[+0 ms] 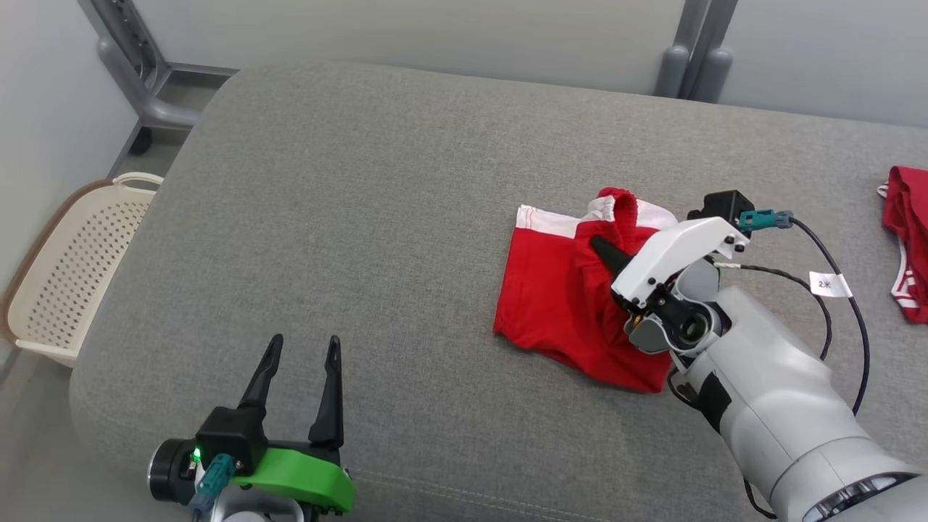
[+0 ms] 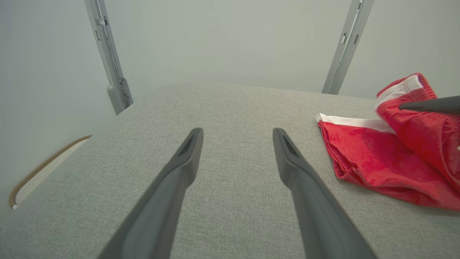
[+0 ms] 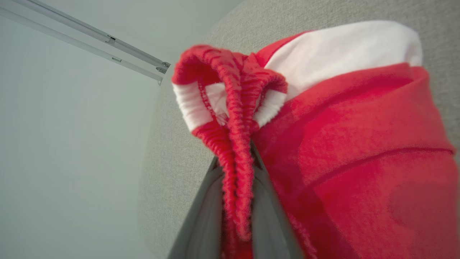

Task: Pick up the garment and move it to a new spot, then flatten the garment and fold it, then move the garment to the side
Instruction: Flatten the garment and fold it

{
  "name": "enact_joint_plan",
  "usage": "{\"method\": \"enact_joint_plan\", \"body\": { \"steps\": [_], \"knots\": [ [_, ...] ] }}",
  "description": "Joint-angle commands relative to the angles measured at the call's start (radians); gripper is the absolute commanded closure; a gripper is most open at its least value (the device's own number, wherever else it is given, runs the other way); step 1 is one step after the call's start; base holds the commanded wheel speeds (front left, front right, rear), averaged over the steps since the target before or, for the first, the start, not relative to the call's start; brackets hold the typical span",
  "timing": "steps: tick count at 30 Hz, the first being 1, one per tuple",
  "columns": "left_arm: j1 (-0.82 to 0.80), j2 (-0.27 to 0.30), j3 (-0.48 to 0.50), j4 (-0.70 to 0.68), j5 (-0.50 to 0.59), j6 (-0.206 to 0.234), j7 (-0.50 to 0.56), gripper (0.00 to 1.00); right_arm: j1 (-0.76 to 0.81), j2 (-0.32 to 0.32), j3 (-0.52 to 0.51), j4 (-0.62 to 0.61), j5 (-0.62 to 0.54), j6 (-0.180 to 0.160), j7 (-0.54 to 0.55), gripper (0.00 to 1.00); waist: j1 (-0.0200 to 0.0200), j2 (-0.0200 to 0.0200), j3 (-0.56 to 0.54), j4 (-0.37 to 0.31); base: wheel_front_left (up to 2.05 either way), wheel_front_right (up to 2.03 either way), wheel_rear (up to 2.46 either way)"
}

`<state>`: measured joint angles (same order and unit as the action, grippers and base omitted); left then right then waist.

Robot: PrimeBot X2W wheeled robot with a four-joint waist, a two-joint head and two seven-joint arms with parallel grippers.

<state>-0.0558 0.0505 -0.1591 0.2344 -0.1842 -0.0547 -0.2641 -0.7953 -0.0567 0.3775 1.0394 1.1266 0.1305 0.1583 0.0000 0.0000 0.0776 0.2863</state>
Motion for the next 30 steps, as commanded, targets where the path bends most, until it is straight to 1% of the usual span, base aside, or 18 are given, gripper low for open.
{"method": "enact_joint_plan", "body": {
  "steps": [1,9,11,12,13,14,19,23,26,30],
  "knots": [
    [-0.016,0.001,-0.007,0.002,-0.005,0.005,0.000,0.00,-0.018,0.000,0.003,0.012,0.008,0.000,-0.011,1.00,0.0000,0.0000,0.013,0.021,0.00,0.00,0.00],
    [-0.041,0.001,-0.063,0.011,-0.029,0.019,0.000,0.00,-0.054,0.005,0.043,0.087,0.022,0.000,-0.055,1.00,0.0000,0.0000,0.036,0.073,0.00,0.00,0.00],
    [-0.042,0.001,-0.065,0.014,-0.030,0.021,0.000,0.00,-0.051,0.005,0.055,0.091,0.031,0.000,-0.059,1.00,0.0000,0.0000,0.037,0.075,0.00,0.00,0.00],
    [-0.043,0.001,-0.065,0.014,-0.031,0.021,0.000,0.00,-0.051,0.004,0.061,0.093,0.037,0.000,-0.062,0.97,0.0000,0.0000,0.038,0.076,0.00,0.00,0.00],
    [-0.043,0.001,-0.064,0.015,-0.031,0.022,0.000,0.00,-0.052,0.004,0.066,0.093,0.043,0.000,-0.066,0.52,0.0000,0.0000,0.038,0.075,0.00,0.00,0.00],
    [-0.044,0.001,-0.061,0.015,-0.031,0.022,0.000,0.00,-0.053,0.004,0.072,0.092,0.047,0.000,-0.067,0.00,0.0000,0.0000,0.038,0.072,0.00,0.00,0.00],
    [-0.041,0.001,-0.049,0.017,-0.025,0.025,0.000,0.00,-0.047,0.004,0.099,0.078,0.064,0.000,-0.085,0.00,0.0000,0.0000,0.031,0.051,0.00,0.00,0.00],
    [-0.034,0.001,-0.041,0.017,-0.017,0.020,0.000,0.00,-0.019,0.002,0.121,0.018,0.067,0.000,-0.113,0.00,0.0000,0.0000,0.019,0.030,0.00,0.00,0.00],
    [-0.026,0.001,-0.034,0.013,-0.011,0.017,0.000,0.00,0.008,-0.022,0.146,-0.055,0.058,0.000,-0.151,0.00,0.0000,0.0000,0.011,0.017,0.00,0.00,0.00],
    [-0.014,0.001,-0.021,0.006,0.001,0.014,0.000,0.00,0.053,-0.077,0.198,-0.142,0.018,0.000,-0.236,0.00,0.0000,0.0000,0.003,-0.001,0.00,0.00,0.00]
  ]
}}
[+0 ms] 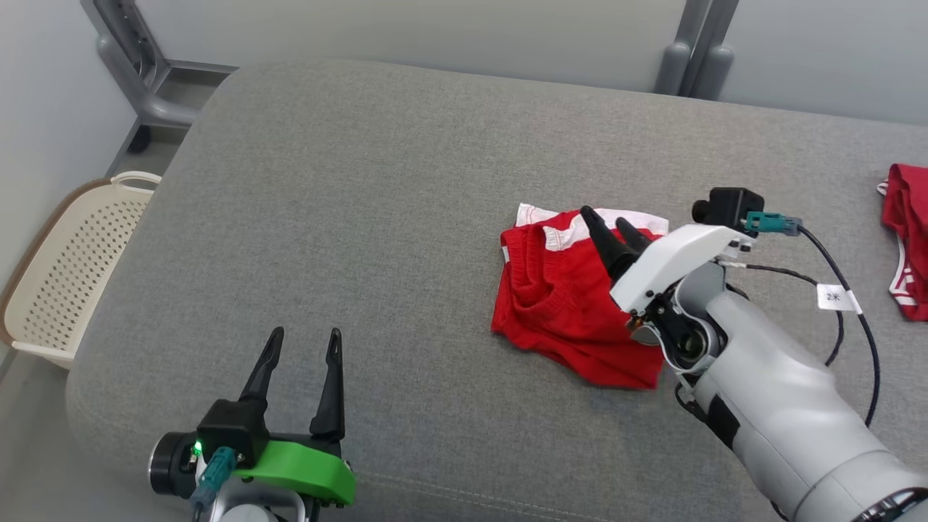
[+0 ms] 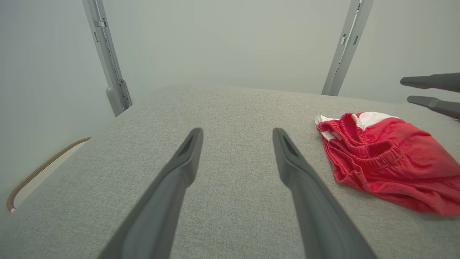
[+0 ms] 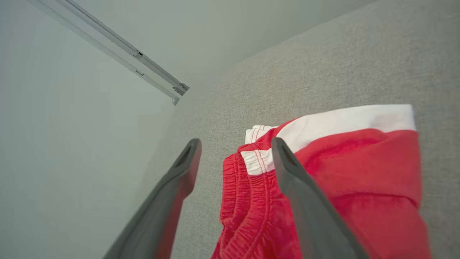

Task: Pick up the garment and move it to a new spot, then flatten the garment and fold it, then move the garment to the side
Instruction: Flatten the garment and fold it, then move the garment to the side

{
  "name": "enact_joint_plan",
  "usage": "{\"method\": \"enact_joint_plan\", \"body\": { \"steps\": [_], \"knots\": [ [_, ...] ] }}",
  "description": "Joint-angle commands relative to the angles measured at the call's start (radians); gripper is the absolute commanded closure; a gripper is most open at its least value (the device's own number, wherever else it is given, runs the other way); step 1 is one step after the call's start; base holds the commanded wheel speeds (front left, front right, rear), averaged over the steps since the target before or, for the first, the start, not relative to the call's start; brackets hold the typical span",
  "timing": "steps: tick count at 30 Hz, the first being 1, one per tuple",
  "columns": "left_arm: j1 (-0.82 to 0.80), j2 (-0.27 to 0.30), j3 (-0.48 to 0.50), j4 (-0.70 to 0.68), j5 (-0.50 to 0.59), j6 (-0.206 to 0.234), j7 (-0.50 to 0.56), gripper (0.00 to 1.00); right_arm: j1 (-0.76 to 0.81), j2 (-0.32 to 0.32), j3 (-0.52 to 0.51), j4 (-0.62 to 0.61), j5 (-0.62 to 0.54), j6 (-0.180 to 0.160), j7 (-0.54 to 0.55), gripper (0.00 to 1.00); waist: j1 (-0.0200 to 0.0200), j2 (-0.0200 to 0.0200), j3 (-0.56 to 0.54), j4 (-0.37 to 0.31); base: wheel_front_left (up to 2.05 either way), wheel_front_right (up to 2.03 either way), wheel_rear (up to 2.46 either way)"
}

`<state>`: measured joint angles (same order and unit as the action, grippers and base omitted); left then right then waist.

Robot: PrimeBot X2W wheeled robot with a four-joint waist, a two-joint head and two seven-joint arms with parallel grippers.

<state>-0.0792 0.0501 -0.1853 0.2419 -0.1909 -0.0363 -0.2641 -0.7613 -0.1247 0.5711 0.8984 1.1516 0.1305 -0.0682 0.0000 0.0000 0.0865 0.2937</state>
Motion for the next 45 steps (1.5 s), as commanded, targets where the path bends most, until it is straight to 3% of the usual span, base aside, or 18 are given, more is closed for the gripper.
{"method": "enact_joint_plan", "body": {
  "steps": [1,8,15,25,45],
  "knots": [
    [0.011,0.001,0.009,-0.004,0.011,-0.006,0.000,0.00,0.028,-0.022,0.014,-0.016,-0.016,0.000,-0.030,0.00,0.0000,0.0000,-0.008,-0.013,0.00,0.00,0.00],
    [0.029,0.001,0.036,-0.029,0.040,-0.003,0.000,0.00,0.077,-0.095,0.049,-0.059,-0.045,0.000,-0.123,0.00,0.0000,0.0000,-0.026,-0.039,0.00,0.00,0.00],
    [0.049,0.001,0.060,-0.044,0.054,0.001,0.000,0.00,0.093,-0.133,0.067,-0.010,-0.077,0.000,-0.138,0.00,0.0000,0.0000,-0.043,-0.058,0.00,0.00,0.00],
    [0.036,0.001,0.078,-0.055,0.062,-0.004,0.000,0.00,0.074,-0.087,0.067,0.114,-0.032,0.000,-0.045,0.00,0.0000,0.0000,-0.028,-0.057,0.00,0.00,0.00],
    [0.002,0.001,0.067,-0.051,0.032,0.011,0.000,0.00,-0.021,-0.041,0.093,0.272,0.008,0.000,0.068,0.00,0.0000,0.0000,0.030,0.021,0.00,0.00,0.00]
  ]
}}
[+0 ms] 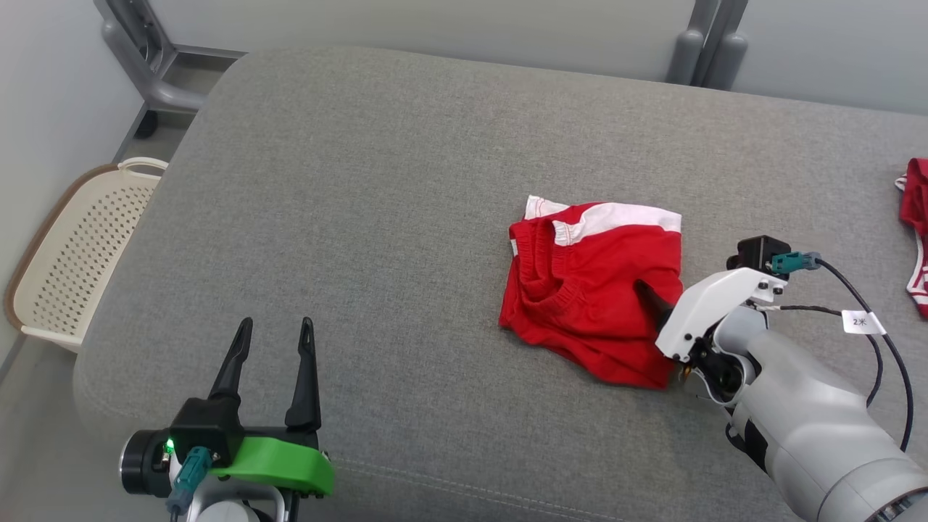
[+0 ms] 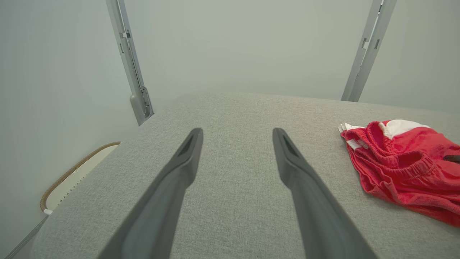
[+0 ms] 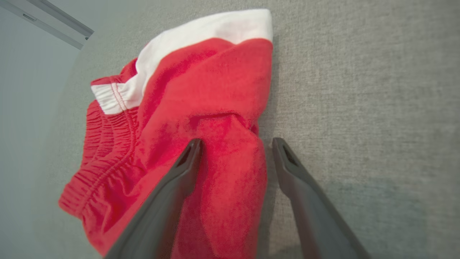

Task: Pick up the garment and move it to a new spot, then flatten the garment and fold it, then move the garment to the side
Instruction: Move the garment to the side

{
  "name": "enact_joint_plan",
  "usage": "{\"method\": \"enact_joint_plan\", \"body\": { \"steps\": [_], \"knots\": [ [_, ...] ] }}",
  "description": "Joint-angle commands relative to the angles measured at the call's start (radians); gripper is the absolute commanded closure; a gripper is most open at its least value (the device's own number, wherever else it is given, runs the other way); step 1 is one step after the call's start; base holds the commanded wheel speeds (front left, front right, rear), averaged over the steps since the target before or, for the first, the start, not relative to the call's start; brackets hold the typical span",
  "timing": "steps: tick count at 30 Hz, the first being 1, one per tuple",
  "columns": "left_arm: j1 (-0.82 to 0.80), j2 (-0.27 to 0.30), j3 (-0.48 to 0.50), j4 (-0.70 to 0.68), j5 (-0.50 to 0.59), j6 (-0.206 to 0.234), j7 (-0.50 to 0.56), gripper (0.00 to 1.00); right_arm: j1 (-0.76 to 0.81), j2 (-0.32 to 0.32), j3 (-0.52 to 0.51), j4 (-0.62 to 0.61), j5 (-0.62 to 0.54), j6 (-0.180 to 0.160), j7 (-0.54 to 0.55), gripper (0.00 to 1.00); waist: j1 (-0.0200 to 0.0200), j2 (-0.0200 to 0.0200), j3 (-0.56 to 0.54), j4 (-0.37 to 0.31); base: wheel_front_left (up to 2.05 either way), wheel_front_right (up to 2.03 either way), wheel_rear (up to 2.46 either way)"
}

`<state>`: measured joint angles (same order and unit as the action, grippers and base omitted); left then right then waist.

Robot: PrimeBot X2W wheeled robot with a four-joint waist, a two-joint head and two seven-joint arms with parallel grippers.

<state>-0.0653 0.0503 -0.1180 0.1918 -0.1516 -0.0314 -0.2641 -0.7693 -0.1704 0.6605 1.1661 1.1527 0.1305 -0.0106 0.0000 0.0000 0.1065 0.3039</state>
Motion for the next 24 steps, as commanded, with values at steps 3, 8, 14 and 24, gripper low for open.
{"method": "enact_joint_plan", "body": {
  "steps": [3,8,14,24],
  "knots": [
    [-0.016,0.001,-0.004,-0.001,-0.011,0.010,0.000,0.00,-0.019,0.004,0.008,-0.003,0.011,0.000,0.011,1.00,0.0000,0.0000,0.018,0.016,0.00,0.00,0.00],
    [-0.013,0.001,0.002,0.000,-0.013,0.016,0.000,0.00,-0.023,-0.005,0.027,-0.026,0.007,0.000,0.002,1.00,0.0000,0.0000,0.019,0.005,0.00,0.00,0.00],
    [-0.010,0.001,0.017,-0.004,-0.003,0.010,0.000,0.00,-0.030,-0.027,0.062,-0.057,-0.009,0.000,-0.004,1.00,0.0000,0.0000,0.012,-0.033,0.00,0.00,0.00],
    [-0.001,0.001,0.054,-0.023,0.015,-0.002,0.000,0.00,-0.083,-0.100,0.146,-0.130,-0.055,0.000,-0.009,1.00,0.0000,0.0000,0.021,-0.151,0.00,0.00,0.00]
  ]
}}
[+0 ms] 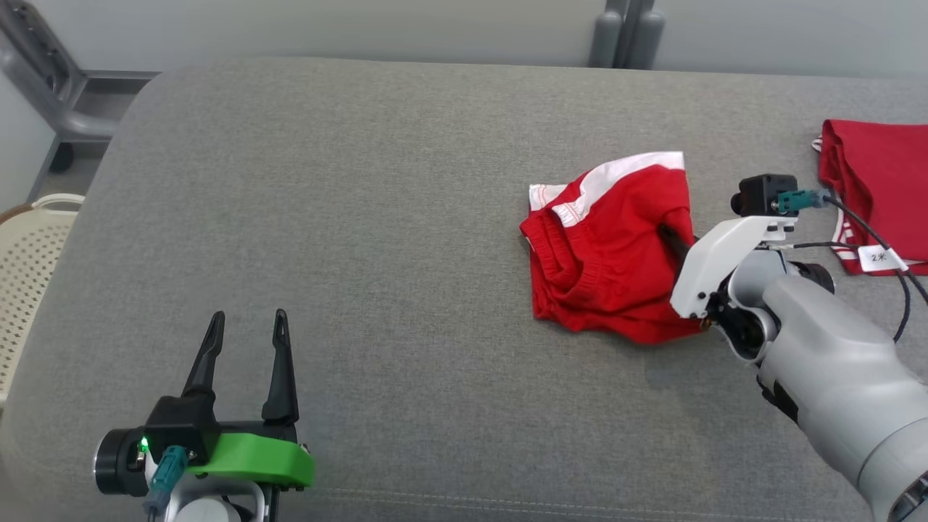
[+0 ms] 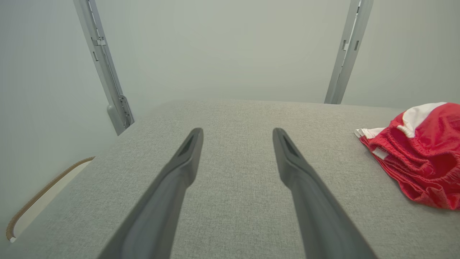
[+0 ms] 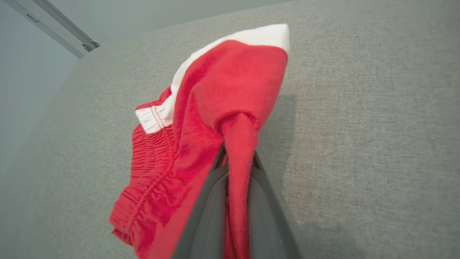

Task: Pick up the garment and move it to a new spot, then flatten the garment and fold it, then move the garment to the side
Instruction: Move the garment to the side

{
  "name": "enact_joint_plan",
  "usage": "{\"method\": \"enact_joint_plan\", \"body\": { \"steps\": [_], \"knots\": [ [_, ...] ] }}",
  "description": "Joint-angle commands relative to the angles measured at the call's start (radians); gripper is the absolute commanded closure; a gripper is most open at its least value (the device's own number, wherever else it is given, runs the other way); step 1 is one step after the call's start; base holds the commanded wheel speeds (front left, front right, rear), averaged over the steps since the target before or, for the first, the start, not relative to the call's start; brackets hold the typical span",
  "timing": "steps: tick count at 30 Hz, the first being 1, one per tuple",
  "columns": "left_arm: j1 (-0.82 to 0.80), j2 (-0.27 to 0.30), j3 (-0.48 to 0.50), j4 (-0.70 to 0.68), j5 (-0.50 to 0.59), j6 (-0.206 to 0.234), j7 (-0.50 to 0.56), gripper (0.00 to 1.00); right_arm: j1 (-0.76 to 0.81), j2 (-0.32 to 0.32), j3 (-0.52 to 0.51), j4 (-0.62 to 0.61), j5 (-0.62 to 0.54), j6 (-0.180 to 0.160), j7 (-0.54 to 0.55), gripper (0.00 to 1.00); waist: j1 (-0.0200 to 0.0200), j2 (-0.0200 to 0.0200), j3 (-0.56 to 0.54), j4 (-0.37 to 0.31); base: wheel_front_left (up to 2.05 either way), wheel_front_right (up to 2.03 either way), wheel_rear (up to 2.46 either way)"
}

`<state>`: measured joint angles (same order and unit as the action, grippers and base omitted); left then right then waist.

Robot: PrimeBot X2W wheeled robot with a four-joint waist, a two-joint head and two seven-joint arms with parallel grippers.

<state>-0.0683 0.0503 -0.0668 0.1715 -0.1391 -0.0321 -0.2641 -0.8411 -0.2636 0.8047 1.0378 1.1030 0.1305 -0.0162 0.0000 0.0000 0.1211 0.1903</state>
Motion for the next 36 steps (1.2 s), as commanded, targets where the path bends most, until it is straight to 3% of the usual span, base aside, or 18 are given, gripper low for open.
{"method": "enact_joint_plan", "body": {
  "steps": [1,12,36],
  "knots": [
    [0.000,0.001,0.004,-0.005,0.005,-0.003,0.000,0.00,-0.020,-0.018,0.008,-0.006,-0.011,0.000,-0.003,1.00,0.0000,0.0000,0.010,-0.048,0.00,0.00,0.00],
    [-0.040,0.013,0.030,-0.031,0.037,-0.027,0.000,0.00,-0.181,-0.160,0.079,-0.036,-0.061,0.000,0.030,1.00,0.0000,0.0000,0.088,-0.141,0.00,0.00,0.00],
    [-0.069,0.076,0.079,-0.091,0.068,-0.041,0.000,0.00,-0.444,-0.393,0.133,-0.021,-0.074,0.000,0.089,1.00,0.0000,0.0000,0.241,-0.199,0.00,0.00,0.00]
  ]
}}
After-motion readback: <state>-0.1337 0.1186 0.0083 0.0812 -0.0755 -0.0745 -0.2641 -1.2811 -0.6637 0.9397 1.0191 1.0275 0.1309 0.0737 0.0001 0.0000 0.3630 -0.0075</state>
